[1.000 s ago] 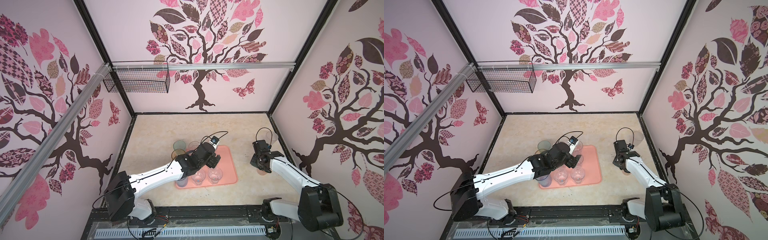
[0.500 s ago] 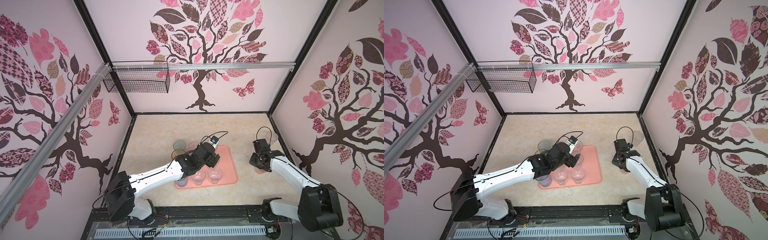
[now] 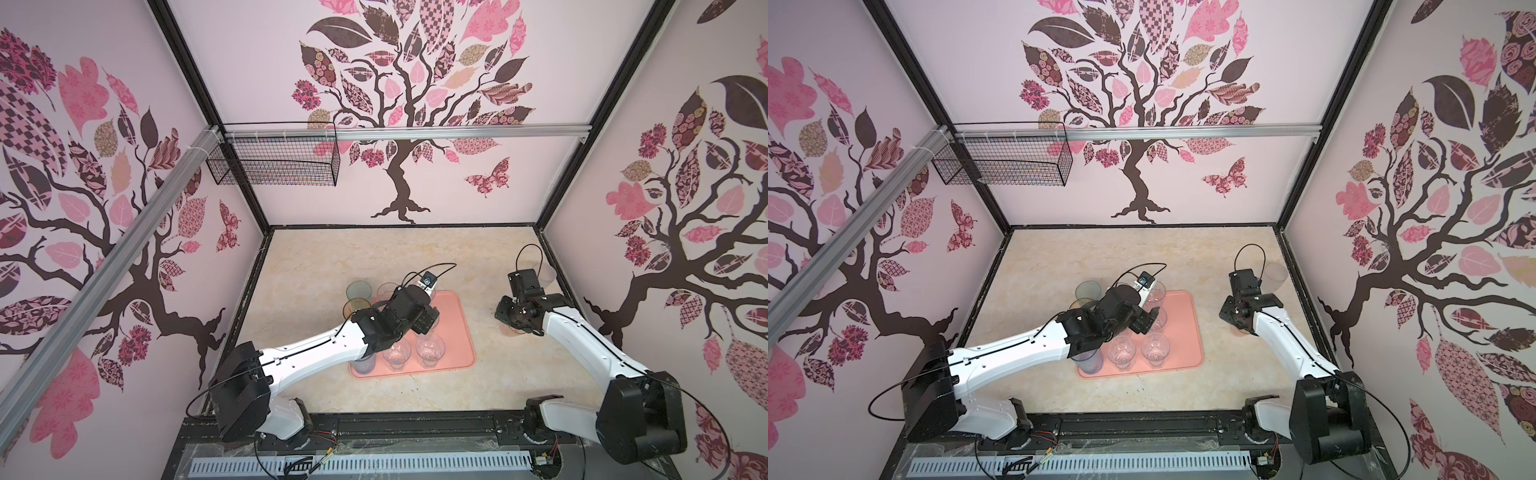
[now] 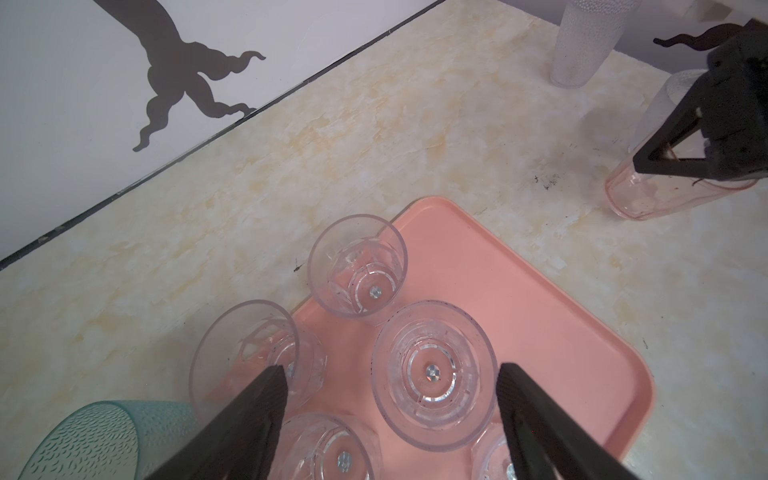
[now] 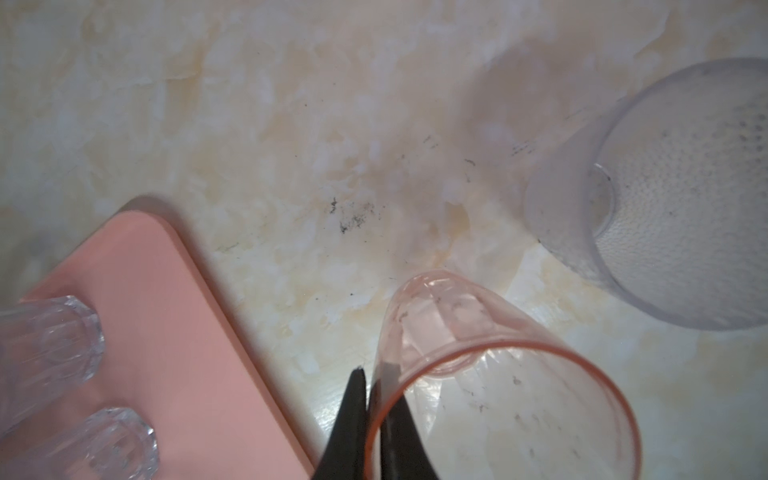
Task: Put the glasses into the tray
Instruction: 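Carry the pink cup with right gripper to the tray's far corner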
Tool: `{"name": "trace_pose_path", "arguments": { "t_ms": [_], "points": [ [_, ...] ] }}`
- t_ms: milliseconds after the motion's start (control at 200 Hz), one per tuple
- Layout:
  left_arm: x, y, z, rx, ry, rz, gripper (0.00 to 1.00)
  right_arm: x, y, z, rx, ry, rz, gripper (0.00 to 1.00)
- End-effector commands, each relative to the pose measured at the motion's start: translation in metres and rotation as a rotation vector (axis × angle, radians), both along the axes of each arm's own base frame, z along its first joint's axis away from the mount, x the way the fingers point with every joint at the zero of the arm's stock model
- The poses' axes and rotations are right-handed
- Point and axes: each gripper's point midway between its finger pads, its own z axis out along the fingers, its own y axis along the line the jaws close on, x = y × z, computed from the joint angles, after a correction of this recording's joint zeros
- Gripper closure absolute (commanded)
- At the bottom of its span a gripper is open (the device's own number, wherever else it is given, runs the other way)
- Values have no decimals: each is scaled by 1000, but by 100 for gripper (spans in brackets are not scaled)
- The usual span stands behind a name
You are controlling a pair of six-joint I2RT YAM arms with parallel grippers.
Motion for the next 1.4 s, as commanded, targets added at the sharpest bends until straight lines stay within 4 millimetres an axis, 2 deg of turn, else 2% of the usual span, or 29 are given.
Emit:
{"name": "trace_pose_path", "arguments": {
  "t_ms": [0, 365, 600, 835, 980, 1240, 1395],
  "points": [
    [10, -3, 26, -26, -64, 20, 16, 9, 12, 27, 52, -58, 47, 99],
    [24, 20, 44, -20, -117, 87, 16, 26, 27, 65, 119, -130, 105, 100],
    [34, 42, 43, -10, -114, 145, 16, 40, 39, 83, 141, -156, 151, 100],
    [38, 77, 46, 6, -129, 220, 15, 47, 71, 78, 76, -139, 245, 100],
    [37, 92, 40, 24, -130, 251, 15, 55, 90, 69, 30, -108, 306, 100],
    [34, 94, 34, 15, -117, 258, 14, 63, 148, 45, -94, 5, 507, 100],
    [34, 92, 30, 16, -107, 246, 14, 71, 161, 33, -97, 29, 527, 100]
  ]
}}
